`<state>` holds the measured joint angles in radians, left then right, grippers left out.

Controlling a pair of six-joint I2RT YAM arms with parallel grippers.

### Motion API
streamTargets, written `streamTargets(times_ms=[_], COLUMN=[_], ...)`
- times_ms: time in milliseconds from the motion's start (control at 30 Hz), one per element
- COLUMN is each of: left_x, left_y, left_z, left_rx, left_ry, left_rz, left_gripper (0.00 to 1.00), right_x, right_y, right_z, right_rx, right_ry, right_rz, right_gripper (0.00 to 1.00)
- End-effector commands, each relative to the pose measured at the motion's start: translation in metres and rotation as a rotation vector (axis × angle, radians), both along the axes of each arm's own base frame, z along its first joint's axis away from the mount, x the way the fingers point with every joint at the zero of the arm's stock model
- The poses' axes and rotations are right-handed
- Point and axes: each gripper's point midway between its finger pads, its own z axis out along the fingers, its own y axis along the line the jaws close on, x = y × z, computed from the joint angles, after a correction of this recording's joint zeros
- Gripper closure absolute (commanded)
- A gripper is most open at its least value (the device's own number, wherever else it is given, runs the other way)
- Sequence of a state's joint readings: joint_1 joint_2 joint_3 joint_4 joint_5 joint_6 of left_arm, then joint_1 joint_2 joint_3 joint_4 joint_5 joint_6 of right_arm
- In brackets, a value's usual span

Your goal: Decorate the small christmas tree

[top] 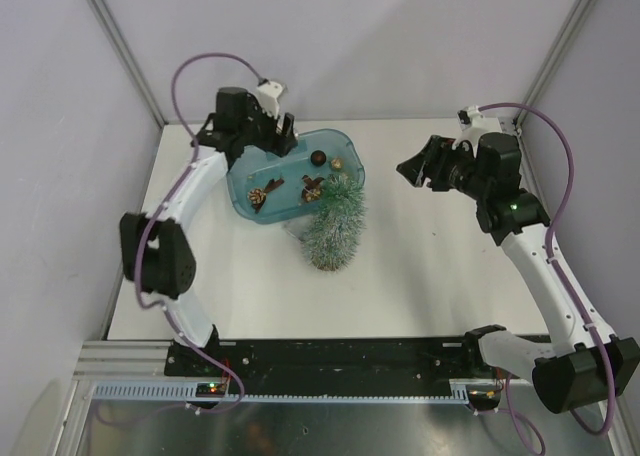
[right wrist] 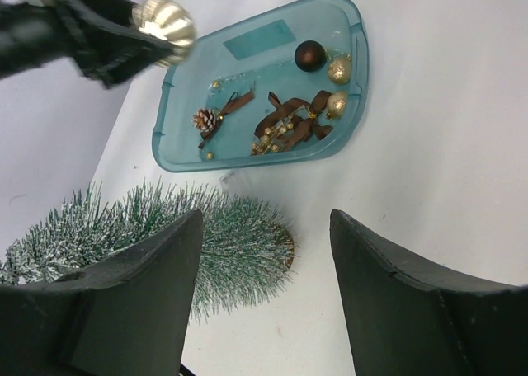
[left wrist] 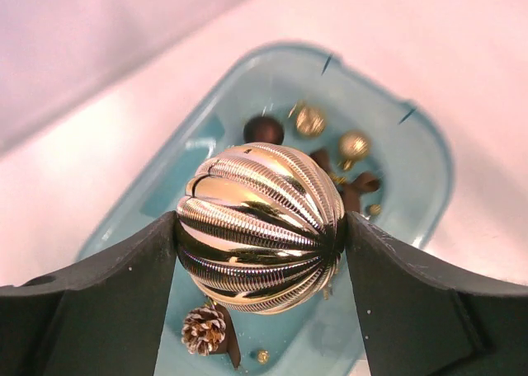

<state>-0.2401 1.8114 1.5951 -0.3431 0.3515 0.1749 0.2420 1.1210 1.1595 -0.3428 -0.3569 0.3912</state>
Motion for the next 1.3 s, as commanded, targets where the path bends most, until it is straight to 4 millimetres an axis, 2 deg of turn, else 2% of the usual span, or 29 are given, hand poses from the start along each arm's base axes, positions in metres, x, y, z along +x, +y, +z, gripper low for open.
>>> streamTargets(times_ms=[0,100,200,367,500,567,667,900,1033,1267], left_x=[-0.039,-0.07,-0.109,-0.173,-0.224,-0.251,-0.294,-0.363,-0.398,-0.426], left_y=[-0.006,-0.007,-0.009,0.002,0.007,0.005,-0.001,-0.004,-0.004,-0.004], left_z=[0.092,0.122,0.144,0.176,0.213,0.235,0.257,0.274,0.28,0.285], left_rx=[-0.11,-0.172,-0.237,-0.313,-0.242,-0.231,-0.229,-0.153,-0.158,-0.183], left_ry=[-0.158,-0.194,-0.217,-0.287,-0.499,-0.583,-0.668,-0.876,-0.899,-0.862], left_rz=[-0.084,-0.146,-0.253,-0.44,-0.592,-0.674,-0.815,-1.001,-1.095,-1.19], left_gripper=[0.3,0.29,0.28,0.27,0.28,0.28,0.28,0.23,0.21,0.21], right_x=[-0.006,-0.007,-0.008,-0.012,-0.016,-0.018,-0.02,-0.026,-0.029,-0.035], right_y=[-0.002,-0.004,-0.006,-0.007,-0.009,-0.009,-0.009,-0.008,-0.007,-0.005], right_z=[0.016,0.018,0.021,0.027,0.031,0.033,0.038,0.048,0.051,0.061], right_rx=[0.012,0.014,0.02,0.028,0.028,0.031,0.038,0.045,0.043,0.072], right_ry=[-0.05,-0.055,-0.06,-0.075,-0.089,-0.095,-0.109,-0.146,-0.157,-0.185], right_rz=[0.012,0.01,0.006,0.003,0.0,-0.001,0.004,0.022,0.031,0.042], right_gripper=[0.32,0.32,0.32,0.32,0.32,0.33,0.33,0.32,0.33,0.33])
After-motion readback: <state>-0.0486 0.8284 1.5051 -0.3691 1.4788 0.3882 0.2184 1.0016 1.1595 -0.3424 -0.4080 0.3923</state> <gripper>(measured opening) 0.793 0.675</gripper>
